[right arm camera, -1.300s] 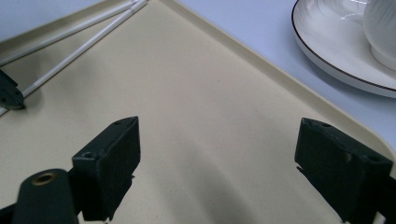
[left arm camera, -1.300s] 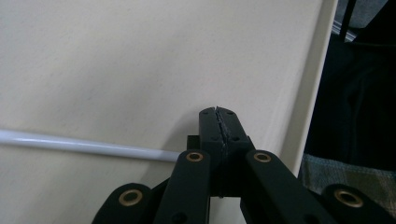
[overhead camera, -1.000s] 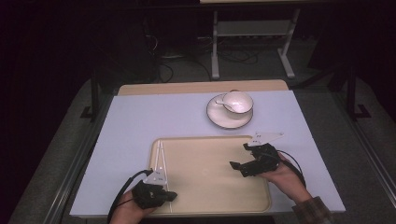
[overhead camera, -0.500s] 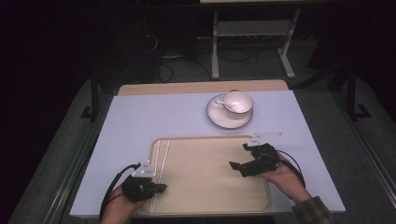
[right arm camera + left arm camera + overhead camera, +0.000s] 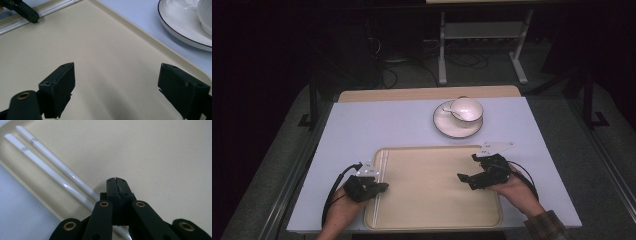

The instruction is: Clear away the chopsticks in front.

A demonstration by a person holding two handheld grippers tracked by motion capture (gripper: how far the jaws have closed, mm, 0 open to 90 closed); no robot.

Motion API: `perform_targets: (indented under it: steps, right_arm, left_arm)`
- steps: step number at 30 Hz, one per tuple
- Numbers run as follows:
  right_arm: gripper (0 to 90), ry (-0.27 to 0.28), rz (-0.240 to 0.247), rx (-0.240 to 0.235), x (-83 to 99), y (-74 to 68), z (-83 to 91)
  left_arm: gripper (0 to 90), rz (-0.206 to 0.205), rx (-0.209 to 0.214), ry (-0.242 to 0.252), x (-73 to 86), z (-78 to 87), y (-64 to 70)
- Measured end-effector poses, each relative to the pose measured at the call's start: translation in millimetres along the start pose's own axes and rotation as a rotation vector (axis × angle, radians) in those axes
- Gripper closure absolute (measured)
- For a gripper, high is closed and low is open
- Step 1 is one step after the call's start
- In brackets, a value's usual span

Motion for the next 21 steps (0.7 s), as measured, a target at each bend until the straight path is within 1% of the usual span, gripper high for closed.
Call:
perform_targets:
  steps: [5,7,10,13,14,16,19,21]
  right_arm:
    - [13.4,0.001,0.003,0.001,0.2,0.0,-0.1]
    - [13.5,0.002,0.001,0.001,0.2,0.1,0.1]
    - [13.4,0.006,0.004,0.002,-0.3,0.6,1.1]
    - [13.4,0.008,0.005,0.0,-0.6,0.6,1.9]
    - [13.4,0.008,0.004,-0.001,-0.7,0.5,2.0]
    - [13.4,0.006,0.005,-0.005,-0.8,0.6,2.0]
    - [13.3,0.006,0.009,-0.004,-0.8,0.6,2.3]
    - [13.2,0.007,0.015,-0.008,-0.9,0.0,2.8]
  left_arm:
    - [89.9,0.013,-0.007,0.004,1.2,1.8,-3.6]
    - [89.8,0.011,-0.002,0.008,0.8,2.3,-3.8]
    - [89.4,0.018,0.011,0.031,-1.3,4.1,-2.2]
    - [86.1,0.035,0.027,0.073,-4.5,8.7,-3.6]
    - [84.1,0.052,0.032,0.097,-6.0,10.7,-4.5]
    - [79.2,0.061,0.035,0.124,-7.1,14.4,-7.1]
    - [71.2,0.077,0.034,0.155,-7.8,19.2,-10.2]
    - [63.9,0.088,0.03,0.169,-7.9,21.6,-12.4]
Point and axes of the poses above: each handheld gripper's, and its own axes: z roughly backward along the jaws, x roughly out of its underside, y roughly to its right, the point moved 7 cm from there along -z, roughly forward along the jaws, and after that the axes turned 15 degrees about -x, right-handed, at the moved point
